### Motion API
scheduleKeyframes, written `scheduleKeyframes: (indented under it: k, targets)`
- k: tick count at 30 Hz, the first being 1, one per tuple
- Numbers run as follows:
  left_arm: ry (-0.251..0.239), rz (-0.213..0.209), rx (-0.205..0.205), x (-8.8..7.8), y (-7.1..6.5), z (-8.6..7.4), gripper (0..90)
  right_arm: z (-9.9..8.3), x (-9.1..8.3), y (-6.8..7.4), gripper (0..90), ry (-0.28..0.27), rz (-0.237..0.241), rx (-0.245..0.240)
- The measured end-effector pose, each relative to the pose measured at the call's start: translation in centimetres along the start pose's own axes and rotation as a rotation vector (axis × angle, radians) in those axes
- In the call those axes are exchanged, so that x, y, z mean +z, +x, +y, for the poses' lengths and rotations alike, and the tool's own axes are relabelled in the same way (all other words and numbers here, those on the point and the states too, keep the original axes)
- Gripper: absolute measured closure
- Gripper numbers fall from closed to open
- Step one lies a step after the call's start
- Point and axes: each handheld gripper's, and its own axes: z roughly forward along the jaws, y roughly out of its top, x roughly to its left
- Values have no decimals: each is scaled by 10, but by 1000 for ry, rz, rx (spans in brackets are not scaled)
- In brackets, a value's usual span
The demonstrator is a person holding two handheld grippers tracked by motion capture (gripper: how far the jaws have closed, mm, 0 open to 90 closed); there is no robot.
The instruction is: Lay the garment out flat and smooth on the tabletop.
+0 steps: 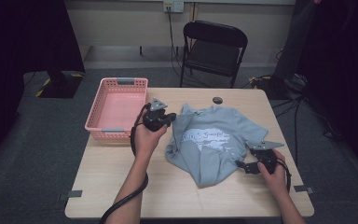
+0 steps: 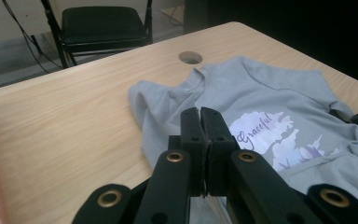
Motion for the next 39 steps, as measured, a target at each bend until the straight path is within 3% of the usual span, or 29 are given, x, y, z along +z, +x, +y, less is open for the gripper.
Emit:
scheduleKeyframes:
  k: [5,39]
  targets:
    - [-15,12,-26,-9,9,-3,891,0,0,0,118,0,0,-1]
    - [-55,67,-56,-27,38,-14,882,0,0,0,118,0,0,0]
